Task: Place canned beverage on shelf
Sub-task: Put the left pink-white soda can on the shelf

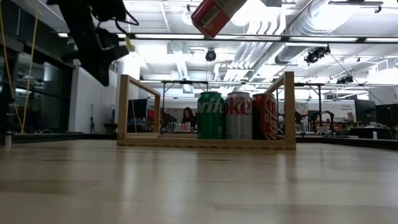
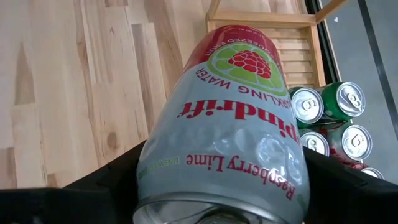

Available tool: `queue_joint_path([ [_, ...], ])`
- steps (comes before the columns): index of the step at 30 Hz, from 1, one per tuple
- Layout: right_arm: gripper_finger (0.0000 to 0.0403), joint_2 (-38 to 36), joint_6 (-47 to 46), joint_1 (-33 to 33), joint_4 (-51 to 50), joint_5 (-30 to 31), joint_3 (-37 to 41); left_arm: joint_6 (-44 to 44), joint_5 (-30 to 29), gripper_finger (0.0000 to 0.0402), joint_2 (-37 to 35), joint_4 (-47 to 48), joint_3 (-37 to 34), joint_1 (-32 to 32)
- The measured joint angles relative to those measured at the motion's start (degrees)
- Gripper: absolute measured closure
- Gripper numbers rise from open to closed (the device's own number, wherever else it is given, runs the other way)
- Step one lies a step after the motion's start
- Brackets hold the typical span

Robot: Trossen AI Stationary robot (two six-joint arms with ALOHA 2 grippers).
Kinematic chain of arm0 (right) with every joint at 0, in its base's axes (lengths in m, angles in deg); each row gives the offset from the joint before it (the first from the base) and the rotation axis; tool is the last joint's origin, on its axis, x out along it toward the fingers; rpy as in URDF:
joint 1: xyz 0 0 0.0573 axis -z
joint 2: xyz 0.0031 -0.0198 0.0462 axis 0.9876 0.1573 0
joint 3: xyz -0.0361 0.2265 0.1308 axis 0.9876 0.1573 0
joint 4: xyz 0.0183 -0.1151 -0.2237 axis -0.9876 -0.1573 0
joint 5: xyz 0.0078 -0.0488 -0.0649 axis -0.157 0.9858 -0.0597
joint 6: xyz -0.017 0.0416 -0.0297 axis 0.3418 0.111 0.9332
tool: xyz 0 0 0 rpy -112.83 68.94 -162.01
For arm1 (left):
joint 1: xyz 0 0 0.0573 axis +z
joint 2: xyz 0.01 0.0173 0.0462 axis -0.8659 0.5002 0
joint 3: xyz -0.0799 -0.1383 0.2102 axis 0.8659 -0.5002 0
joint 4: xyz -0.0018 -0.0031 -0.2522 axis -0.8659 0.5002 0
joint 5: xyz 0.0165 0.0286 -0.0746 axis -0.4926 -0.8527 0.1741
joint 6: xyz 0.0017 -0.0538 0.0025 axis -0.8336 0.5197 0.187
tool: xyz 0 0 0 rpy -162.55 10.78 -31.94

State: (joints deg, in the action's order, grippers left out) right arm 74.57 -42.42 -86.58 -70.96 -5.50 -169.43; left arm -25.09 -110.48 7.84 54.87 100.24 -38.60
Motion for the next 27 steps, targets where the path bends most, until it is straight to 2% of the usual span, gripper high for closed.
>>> queue_joint_path([
  [7, 0.0106, 0.0, 0.9, 0.0, 0.0, 0.0, 0.0, -4.3, 7.6, 0.0401, 0.7, -13.1, -2.8, 0.0],
  [12, 0.0106, 0.0, 1.0, 0.0, -0.1, 0.0, 0.0, -6.6, 9.6, 0.0401, 0.7, -13.7, -2.9, 0.4],
  [18, 0.0106, 0.0, 1.4, 0.0, -0.1, 0.0, 0.0, -9.5, 17.6, 0.0401, 0.6, -15.3, -2.9, 0.9],
  [27, 0.0106, 0.0, 1.5, 0.0, -0.1, 0.0, 0.0, -9.5, 24.9, 0.0401, 0.6, -15.8, -2.9, 0.7],
])
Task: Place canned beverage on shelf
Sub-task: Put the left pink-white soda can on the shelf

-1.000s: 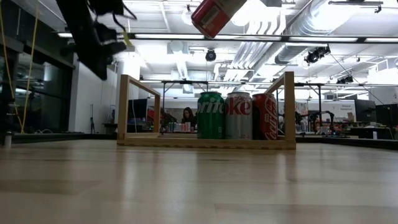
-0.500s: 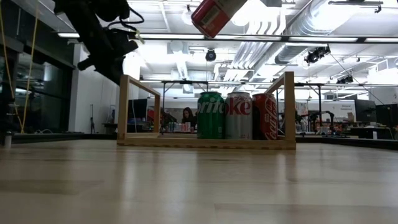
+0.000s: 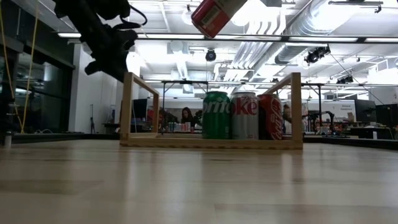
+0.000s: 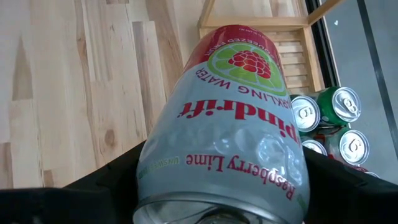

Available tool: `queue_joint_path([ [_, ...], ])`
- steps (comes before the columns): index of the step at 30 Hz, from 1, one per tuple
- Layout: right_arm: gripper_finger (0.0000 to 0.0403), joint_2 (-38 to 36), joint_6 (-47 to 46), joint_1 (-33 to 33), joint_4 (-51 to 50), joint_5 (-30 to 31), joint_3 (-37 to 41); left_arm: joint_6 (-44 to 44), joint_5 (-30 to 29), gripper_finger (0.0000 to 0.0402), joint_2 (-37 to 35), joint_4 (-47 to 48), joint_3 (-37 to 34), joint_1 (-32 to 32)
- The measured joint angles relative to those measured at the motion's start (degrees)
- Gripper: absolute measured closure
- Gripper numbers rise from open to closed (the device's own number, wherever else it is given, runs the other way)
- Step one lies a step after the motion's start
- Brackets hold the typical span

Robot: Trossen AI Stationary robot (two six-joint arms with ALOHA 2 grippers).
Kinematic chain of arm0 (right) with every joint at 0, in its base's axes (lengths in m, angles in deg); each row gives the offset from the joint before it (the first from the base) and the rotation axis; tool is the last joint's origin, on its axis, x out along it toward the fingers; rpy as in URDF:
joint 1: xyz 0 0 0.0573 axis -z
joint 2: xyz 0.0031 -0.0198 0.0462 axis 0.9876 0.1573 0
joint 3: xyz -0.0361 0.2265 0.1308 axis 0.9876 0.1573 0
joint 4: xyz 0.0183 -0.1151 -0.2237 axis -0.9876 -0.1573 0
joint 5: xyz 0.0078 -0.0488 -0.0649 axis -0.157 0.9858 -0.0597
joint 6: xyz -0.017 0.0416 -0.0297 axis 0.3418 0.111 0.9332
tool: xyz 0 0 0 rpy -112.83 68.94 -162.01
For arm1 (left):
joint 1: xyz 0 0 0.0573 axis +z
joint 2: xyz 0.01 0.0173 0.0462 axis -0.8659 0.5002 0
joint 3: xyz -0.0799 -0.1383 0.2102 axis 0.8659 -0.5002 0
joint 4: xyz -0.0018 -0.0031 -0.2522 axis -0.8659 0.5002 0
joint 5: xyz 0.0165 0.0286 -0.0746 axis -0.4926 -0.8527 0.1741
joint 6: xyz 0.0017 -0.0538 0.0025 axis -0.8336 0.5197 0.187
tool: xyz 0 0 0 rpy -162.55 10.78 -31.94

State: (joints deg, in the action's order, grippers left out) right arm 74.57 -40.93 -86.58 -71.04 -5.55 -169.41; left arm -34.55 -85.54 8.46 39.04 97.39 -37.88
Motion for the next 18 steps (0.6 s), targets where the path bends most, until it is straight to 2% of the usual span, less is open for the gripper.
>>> queue_joint_path([
  [8, 0.0106, 0.0, 0.0, 0.0, 0.0, 0.0, 0.0, 1.0, 4.6, 0.0401, 0.0, -0.7, 0.0, -1.2],
  [18, 0.0106, 0.0, 0.4, 0.0, 0.0, 0.0, 0.0, 3.5, 4.9, 0.0401, 0.1, -1.7, 0.0, -4.8],
])
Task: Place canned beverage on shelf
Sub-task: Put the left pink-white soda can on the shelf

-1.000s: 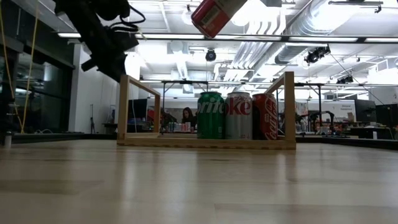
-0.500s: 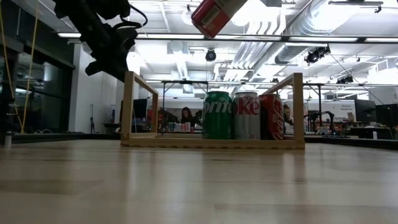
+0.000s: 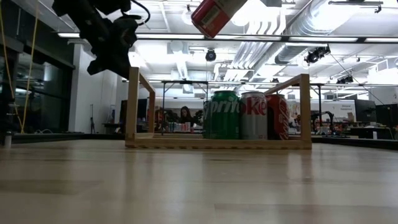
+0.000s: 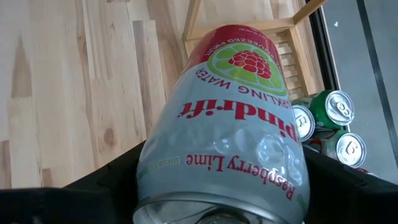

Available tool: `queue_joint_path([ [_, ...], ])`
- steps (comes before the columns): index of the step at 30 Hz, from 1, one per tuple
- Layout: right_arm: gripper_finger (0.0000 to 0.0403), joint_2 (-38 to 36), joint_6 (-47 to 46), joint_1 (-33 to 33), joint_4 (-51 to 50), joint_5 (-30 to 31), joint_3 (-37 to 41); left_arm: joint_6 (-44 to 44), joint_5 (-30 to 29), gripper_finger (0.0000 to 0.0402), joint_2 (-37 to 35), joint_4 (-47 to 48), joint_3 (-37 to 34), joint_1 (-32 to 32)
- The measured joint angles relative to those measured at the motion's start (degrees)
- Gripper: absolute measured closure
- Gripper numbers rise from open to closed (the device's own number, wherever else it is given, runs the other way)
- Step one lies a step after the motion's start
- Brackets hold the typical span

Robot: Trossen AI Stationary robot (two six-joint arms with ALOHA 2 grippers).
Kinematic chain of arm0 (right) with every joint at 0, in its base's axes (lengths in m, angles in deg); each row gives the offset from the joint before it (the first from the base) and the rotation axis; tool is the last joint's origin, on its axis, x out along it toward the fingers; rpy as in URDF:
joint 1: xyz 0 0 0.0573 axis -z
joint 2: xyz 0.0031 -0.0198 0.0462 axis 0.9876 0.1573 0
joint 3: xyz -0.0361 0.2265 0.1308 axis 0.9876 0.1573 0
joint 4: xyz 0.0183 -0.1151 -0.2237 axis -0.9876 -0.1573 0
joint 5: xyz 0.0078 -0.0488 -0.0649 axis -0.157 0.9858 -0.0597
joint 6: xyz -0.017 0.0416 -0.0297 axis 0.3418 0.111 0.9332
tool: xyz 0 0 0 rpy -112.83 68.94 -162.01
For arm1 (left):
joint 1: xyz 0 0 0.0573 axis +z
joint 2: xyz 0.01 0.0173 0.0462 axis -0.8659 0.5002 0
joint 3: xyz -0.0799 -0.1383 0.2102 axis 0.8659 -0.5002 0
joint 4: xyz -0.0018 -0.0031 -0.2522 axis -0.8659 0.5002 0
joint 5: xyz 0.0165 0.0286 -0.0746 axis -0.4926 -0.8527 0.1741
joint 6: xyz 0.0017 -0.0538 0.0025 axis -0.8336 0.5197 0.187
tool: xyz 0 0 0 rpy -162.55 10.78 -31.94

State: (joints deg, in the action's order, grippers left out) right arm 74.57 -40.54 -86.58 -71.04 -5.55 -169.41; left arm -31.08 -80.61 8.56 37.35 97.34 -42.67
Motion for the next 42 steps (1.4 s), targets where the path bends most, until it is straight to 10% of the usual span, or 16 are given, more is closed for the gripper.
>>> queue_joint_path([
  [13, 0.0106, 0.0, -0.1, 4.5, 3.1, -1.3, 0.0, -12.5, -6.5, 0.0401, -10.7, 9.0, 14.0, 4.1],
  [24, 0.0106, 0.0, -0.9, 8.7, 9.6, -14.0, 0.0, -23.4, 3.9, 0.0390, -9.0, -5.6, 20.5, -2.3],
  [42, 0.0106, 0.0, -1.0, 6.2, 9.2, -14.3, 0.0, -30.3, 4.0, 0.0076, 2.6, -4.4, 28.4, -12.0],
])
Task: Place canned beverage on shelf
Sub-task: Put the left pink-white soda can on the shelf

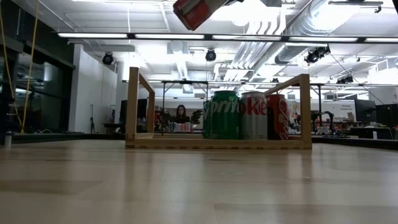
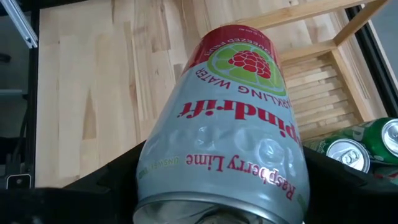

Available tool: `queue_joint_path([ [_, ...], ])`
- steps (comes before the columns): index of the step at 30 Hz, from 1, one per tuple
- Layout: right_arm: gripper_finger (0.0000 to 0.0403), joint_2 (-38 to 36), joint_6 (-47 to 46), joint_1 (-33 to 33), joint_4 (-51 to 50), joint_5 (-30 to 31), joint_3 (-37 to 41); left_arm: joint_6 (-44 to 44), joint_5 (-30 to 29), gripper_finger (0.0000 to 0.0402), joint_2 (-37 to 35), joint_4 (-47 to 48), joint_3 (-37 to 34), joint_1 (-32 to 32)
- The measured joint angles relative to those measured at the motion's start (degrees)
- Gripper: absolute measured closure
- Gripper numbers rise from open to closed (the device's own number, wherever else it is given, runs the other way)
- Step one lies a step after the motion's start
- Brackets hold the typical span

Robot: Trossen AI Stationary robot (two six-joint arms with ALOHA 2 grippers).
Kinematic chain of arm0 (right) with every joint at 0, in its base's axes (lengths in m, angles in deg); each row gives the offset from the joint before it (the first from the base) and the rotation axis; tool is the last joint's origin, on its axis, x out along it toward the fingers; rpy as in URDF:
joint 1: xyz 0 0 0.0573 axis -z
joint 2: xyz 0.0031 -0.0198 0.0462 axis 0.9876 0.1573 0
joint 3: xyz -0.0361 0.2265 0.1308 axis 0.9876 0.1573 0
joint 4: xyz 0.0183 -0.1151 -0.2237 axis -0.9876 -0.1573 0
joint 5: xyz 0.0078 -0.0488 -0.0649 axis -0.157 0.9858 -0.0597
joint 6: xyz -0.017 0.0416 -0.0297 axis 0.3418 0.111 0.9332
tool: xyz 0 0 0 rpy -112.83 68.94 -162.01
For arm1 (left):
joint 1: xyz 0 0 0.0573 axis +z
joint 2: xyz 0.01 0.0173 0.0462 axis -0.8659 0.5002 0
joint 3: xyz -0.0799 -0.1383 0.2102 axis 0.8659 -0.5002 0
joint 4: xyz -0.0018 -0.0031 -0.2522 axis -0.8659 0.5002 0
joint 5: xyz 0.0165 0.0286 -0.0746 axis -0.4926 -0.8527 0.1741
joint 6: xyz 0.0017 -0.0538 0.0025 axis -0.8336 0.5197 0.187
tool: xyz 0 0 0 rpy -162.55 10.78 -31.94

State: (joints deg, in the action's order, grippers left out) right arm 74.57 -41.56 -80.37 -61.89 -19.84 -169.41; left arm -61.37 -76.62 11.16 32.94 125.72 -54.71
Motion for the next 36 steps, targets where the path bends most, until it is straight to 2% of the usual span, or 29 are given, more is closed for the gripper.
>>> queue_joint_path([
  [4, 0.0106, 0.0, 0.0, 0.0, 0.1, -0.1, 0.0, -0.2, 0.0, 0.0053, 3.6, 4.4, 3.5, -1.6],
  [16, 0.0106, 0.4, 1.4, -0.8, 4.1, -3.0, 0.0, -5.1, -0.3, 0.0050, 15.1, 6.7, 4.9, -2.7],
  [19, 0.0106, 0.8, 2.2, -1.6, 3.9, -4.7, 0.0, -5.2, -0.4, 0.0050, 15.9, 6.8, 4.9, -2.8],
  [24, 0.0106, 1.3, 3.8, -2.4, 5.5, -4.3, 0.0, -6.4, 3.1, 0.0050, 15.9, 6.6, 4.9, -2.8],
  [27, 0.0106, 1.5, 4.1, -2.4, 5.6, -4.5, 0.0, -7.6, 3.3, 0.0051, 15.9, 6.6, 4.9, -3.1],
  [30, 0.0106, 1.5, 4.7, -2.4, 5.6, -4.4, 0.0, -7.2, 2.6, 0.0065, 15.9, 6.7, 4.9, -3.2],
  [34, 0.0107, 1.5, 4.9, -2.4, 5.7, -4.5, 0.0, -6.4, 2.0, 0.0127, 15.9, 8.0, 5.0, -3.2],
  [36, 0.0100, 1.6, 4.7, -2.4, 5.9, -4.5, 0.0, -6.3, 1.6, 0.0128, 15.8, 9.5, 5.1, -3.2],
])
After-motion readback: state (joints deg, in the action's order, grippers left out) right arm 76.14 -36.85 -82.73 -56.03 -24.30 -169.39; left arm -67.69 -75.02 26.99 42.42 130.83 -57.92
